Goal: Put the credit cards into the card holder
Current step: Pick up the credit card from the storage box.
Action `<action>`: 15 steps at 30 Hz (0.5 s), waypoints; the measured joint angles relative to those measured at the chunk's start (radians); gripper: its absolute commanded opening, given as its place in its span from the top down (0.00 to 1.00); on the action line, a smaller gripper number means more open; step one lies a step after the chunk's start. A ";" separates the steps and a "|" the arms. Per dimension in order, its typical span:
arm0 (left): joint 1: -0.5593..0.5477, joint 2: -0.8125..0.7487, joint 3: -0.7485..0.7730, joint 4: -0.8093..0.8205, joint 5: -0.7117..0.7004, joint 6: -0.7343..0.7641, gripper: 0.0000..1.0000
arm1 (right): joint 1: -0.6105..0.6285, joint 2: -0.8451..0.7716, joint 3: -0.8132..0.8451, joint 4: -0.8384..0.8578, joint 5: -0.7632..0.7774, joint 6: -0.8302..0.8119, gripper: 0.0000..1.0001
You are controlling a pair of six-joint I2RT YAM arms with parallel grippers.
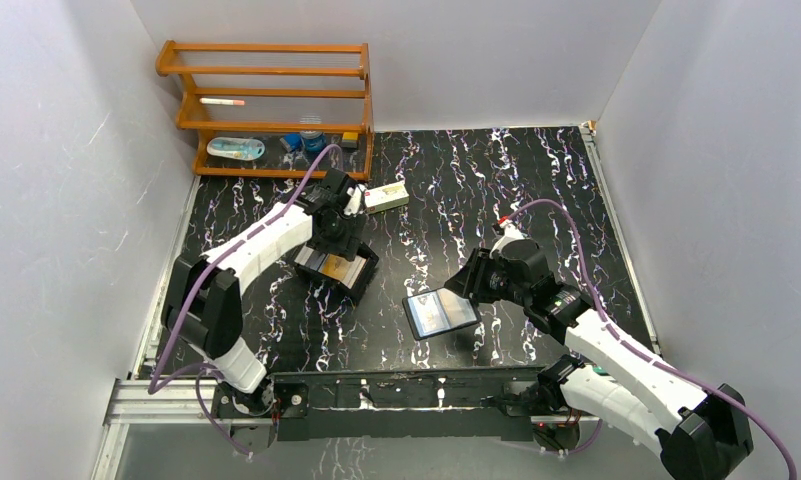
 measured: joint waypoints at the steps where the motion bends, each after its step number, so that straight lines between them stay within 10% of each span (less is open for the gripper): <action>1: 0.013 0.013 0.000 0.000 0.020 0.003 0.40 | 0.000 0.000 0.000 0.000 0.000 0.000 0.53; 15: 0.077 0.086 -0.009 0.011 0.144 0.026 0.36 | 0.000 -0.015 0.000 0.000 0.002 0.001 0.53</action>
